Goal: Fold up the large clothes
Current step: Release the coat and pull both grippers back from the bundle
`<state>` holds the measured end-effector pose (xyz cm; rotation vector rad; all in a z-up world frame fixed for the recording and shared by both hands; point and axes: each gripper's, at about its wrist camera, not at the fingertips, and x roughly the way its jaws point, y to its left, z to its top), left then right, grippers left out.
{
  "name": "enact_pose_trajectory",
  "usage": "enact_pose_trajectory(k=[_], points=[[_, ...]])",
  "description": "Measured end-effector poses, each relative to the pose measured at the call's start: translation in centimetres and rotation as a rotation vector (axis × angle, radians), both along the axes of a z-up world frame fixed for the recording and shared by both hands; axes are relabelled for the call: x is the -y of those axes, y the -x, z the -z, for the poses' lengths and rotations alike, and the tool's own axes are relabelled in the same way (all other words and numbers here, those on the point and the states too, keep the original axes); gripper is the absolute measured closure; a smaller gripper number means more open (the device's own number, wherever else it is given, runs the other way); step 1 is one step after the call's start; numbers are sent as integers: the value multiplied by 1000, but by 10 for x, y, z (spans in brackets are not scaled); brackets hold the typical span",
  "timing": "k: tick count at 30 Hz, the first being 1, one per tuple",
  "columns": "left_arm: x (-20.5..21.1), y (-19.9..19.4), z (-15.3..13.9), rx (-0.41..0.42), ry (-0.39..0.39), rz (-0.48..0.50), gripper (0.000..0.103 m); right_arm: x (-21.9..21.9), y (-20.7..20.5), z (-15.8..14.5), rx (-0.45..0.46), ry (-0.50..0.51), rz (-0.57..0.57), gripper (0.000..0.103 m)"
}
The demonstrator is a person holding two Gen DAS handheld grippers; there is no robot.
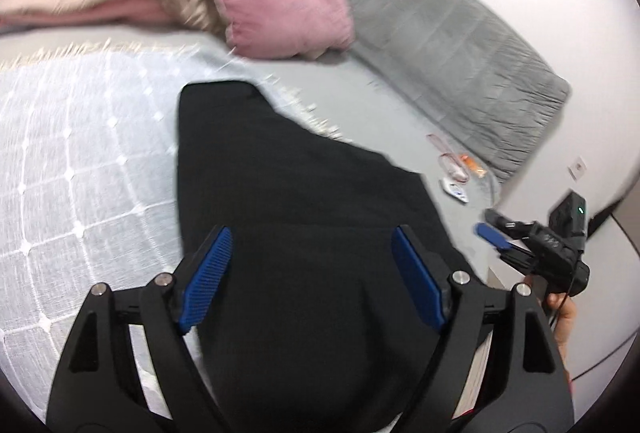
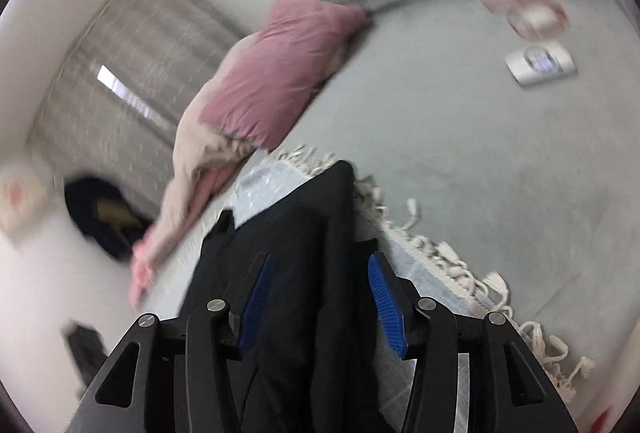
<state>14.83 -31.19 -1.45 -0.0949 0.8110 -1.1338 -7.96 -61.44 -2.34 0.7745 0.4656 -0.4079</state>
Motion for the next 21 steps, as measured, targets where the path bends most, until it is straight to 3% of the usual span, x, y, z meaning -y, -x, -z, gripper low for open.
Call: enact_pose_trajectory(k=[2,4,8,11,14,17,21], points=[[4,16,4,13,11,44,21,-34,-25,-4,-60,68,-97,52],[13,23,19,20,-36,59,21,-62,-34,6,-151,149,-156,52],[26,45,46,187,-187,54,21,-85,-57,38,-381,314,-147,52],[32,66,40,321,-283,49,21,-85,-50,40,-373,276,-121,52],[10,70,19,278,-260,11,20,-99,-36,24,-380,303,-88,50],[-18,72,3,211,-253,-35,19,-114,-16,7,-359,309,-80,40],[-44,96,-6,247,-328,-84,3,-134,9,-13,-328,256,-22,26]])
